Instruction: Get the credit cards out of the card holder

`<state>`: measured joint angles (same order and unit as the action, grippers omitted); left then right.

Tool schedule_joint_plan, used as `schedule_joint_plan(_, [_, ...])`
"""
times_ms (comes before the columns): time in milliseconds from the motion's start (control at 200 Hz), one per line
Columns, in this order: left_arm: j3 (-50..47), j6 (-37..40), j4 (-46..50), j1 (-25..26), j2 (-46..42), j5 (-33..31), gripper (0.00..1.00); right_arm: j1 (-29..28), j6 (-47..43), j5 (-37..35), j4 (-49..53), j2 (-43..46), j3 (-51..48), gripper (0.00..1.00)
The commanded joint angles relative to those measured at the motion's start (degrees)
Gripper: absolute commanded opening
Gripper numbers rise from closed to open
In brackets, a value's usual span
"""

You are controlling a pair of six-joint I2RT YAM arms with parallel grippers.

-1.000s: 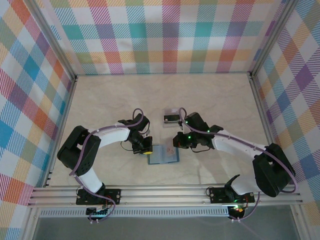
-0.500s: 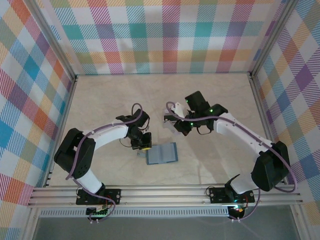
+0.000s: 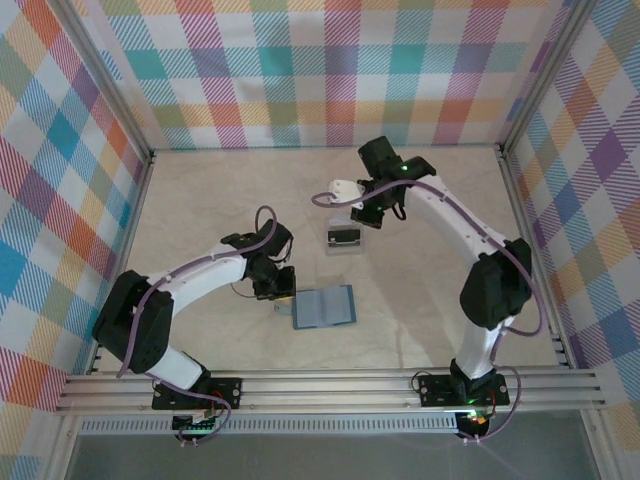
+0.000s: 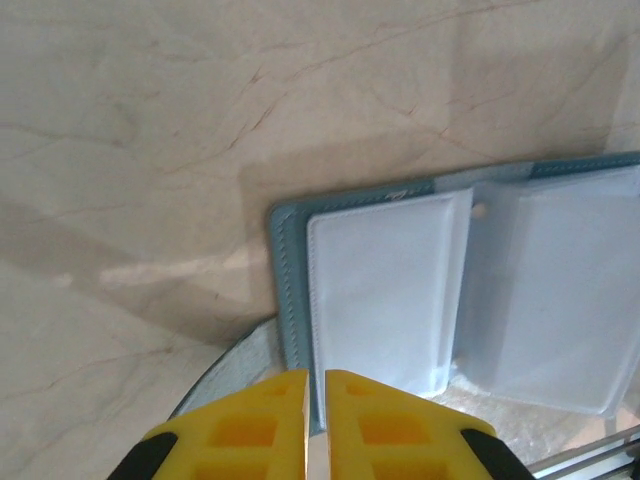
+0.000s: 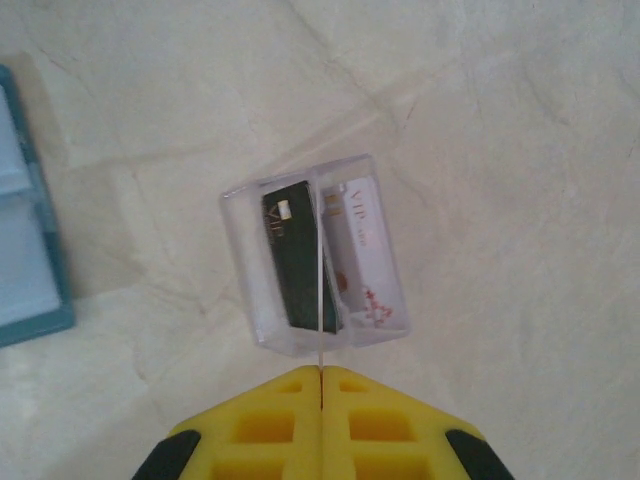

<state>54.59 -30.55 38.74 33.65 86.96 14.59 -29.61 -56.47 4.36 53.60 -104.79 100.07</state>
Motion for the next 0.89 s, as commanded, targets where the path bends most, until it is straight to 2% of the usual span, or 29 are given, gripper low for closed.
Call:
schedule_joint_plan(0, [-1.8,0.4,2.4,-0.1,-2.5,-1.7,0.13,0.3,-7.3,-0.4,6.0,-5.2,6.3,0.00])
schedule_joint_plan(350, [-3.3,-1.4,2.5,-0.2,-4.1,-2.9,0.14,0.6,-10.7,-0.4,12.0,-18.2,18.8,0.00])
schedule_joint_plan(890, [-4.1,-2.0,2.8,-0.2,-4.9,-3.6,0.14,0.6,-12.4,3.0,15.4,-24.7,19.9,0.00])
